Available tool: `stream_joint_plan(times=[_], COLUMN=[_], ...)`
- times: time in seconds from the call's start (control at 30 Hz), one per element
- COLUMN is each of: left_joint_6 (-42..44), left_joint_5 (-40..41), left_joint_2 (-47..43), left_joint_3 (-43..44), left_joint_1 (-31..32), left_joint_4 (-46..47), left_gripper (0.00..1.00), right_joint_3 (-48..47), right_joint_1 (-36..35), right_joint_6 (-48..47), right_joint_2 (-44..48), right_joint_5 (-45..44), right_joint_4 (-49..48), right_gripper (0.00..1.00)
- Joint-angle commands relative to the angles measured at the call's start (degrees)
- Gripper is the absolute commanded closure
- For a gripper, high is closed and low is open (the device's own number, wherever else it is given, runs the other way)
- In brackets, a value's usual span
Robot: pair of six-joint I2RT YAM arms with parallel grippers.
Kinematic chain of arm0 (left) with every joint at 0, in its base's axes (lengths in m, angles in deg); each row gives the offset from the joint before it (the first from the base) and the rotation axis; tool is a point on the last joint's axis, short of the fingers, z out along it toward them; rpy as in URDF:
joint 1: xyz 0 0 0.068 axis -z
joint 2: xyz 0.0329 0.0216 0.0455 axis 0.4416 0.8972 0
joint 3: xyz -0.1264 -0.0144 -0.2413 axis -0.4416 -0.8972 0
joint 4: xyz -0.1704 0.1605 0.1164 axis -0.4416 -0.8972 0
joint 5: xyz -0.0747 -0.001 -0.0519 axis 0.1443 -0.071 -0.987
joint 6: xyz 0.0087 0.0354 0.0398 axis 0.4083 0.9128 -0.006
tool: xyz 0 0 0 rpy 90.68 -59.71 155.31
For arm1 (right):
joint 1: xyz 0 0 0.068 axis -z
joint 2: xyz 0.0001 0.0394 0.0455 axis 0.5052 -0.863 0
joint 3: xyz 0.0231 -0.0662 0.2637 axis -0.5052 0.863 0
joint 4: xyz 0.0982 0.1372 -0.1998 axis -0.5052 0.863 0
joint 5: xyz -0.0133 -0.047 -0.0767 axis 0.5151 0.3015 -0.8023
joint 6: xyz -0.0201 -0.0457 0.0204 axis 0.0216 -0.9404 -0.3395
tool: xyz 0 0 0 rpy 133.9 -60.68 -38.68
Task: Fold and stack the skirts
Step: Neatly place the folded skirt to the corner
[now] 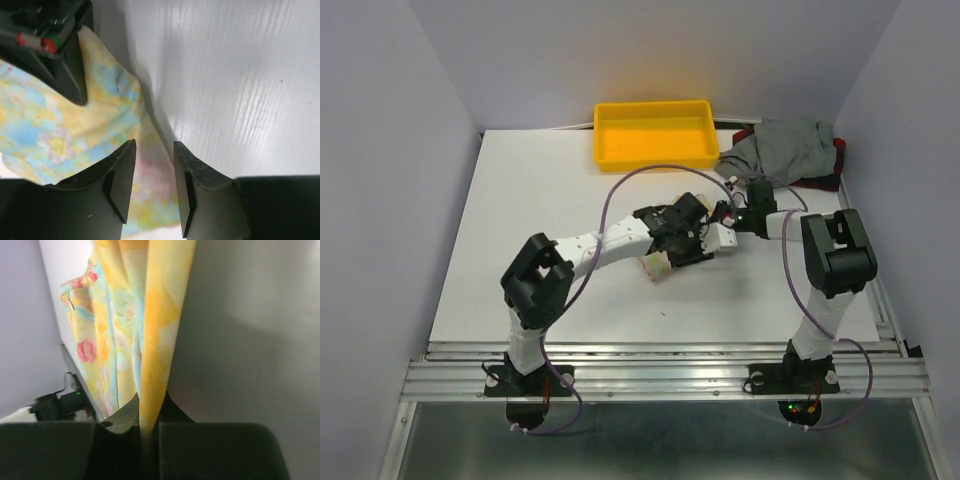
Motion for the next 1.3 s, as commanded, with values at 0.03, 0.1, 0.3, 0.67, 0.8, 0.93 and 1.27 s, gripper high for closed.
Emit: stream_joint_plan(times=[0.03,0.1,0.3,0.67,0.8,0.93,1.27], left_joint_6=[-10.12,-11.53,-13.65,-16.11,-15.76,-15.67,-15.14], left_joint_5=[-7.96,-7.27,-6.39,-9.64,-10.08,-10.17,-9.9], left_joint_2=[-12.01,-14.29,-17.64,-17.29,-17.38,-17.38,-16.94], left_joint_3=[4.39,5.35,5.54,2.55,2.28,1.93,1.67], left_joint_1=[-12.16,-14.55,-21.59,-25.82,-25.9,-25.9,-25.9], left_joint_4=[-2.33,-3.21,-4.0,-2.16,-1.9,-1.72,-1.63], left_gripper=[0.51,0.5,0.5,0.5,0.5,0.5,0.5], right_joint_3=[-11.54,-12.97,-18.15,-28.52,-32.3,-35.55,-42.41], right_joint_1=[-0.37,-0.37,-0.37,-0.37,-0.37,-0.37,4.9], right_joint_6=[-22.88,-31.2,-52.04,-72.65,-74.15,-72.75,-68.53], right_joint_2=[7.03,8.08,10.9,8.88,7.56,5.89,3.07], right_joint_5=[-7.04,-8.36,-13.28,-18.99,-21.54,-23.65,-25.32], right_joint_4=[17.61,22.43,31.77,38.37,37.67,36.18,32.22], right_gripper=[0.99,0.99,0.99,0.99,0.99,0.99,0.99])
